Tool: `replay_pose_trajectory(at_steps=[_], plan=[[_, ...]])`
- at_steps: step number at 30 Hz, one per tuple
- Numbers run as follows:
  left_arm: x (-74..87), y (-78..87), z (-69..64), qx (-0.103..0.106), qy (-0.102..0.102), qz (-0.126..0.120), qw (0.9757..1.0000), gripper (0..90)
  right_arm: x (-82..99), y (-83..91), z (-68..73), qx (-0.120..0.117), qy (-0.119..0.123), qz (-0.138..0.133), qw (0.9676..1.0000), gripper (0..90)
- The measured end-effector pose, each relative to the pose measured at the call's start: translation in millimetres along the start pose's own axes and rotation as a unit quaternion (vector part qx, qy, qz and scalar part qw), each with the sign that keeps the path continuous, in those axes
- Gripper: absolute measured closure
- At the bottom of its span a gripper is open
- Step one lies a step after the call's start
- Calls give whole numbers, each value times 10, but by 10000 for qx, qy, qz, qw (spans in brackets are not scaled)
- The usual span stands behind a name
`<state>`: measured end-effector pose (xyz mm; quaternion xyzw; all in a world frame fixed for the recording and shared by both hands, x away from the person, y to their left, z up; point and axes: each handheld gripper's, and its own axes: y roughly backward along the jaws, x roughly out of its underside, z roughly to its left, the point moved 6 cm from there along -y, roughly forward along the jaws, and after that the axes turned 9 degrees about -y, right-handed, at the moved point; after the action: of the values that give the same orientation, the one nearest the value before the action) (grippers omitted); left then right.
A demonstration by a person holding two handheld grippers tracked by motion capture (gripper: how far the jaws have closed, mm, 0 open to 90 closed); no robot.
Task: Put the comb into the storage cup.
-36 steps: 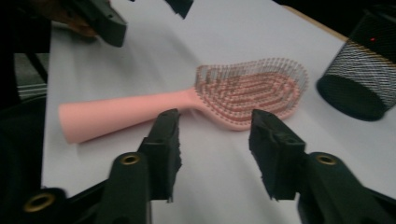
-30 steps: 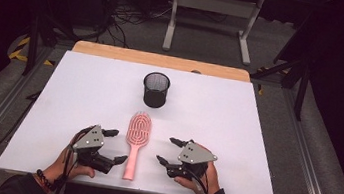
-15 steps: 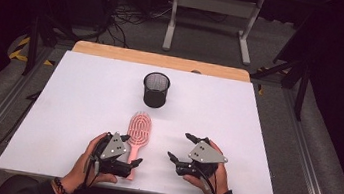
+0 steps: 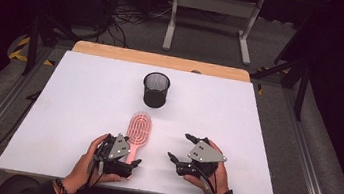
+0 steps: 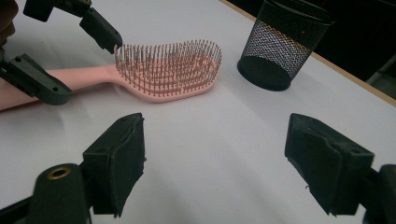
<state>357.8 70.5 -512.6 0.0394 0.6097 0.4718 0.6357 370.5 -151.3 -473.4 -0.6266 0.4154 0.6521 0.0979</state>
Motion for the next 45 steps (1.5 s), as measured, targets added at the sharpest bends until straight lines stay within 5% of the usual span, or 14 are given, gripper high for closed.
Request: replay_pose_trajectory(at_steps=[15, 22, 26, 31, 34, 36, 40, 45], plan=[[203, 58, 312, 141, 194, 479, 9986, 146, 23, -7, -34, 3, -46, 44, 10000, 204], [266, 86, 481, 318, 566, 639, 9958, 201, 41, -17, -62, -17, -153, 86, 9998, 205], [251, 81, 574, 540, 918, 672, 9920, 271, 51, -18, -86, -24, -230, 94, 9997, 206], [166, 61, 615, 746, 959, 772, 9896, 330, 63, -35, -98, -65, -338, 127, 9993, 209], [176, -7, 592, 1011, 1053, 899, 9852, 403, 71, -40, -108, -56, -381, 166, 9991, 210], [173, -3, 579, 884, 872, 969, 9875, 414, 78, -45, -116, -31, -387, 211, 9990, 211], [156, -15, 564, 788, 665, 1110, 9885, 419, 87, -51, -128, -16, -444, 250, 9987, 213], [103, -47, 563, 739, 443, 1340, 9872, 436, 104, -72, -129, -15, -482, 348, 9982, 213]])
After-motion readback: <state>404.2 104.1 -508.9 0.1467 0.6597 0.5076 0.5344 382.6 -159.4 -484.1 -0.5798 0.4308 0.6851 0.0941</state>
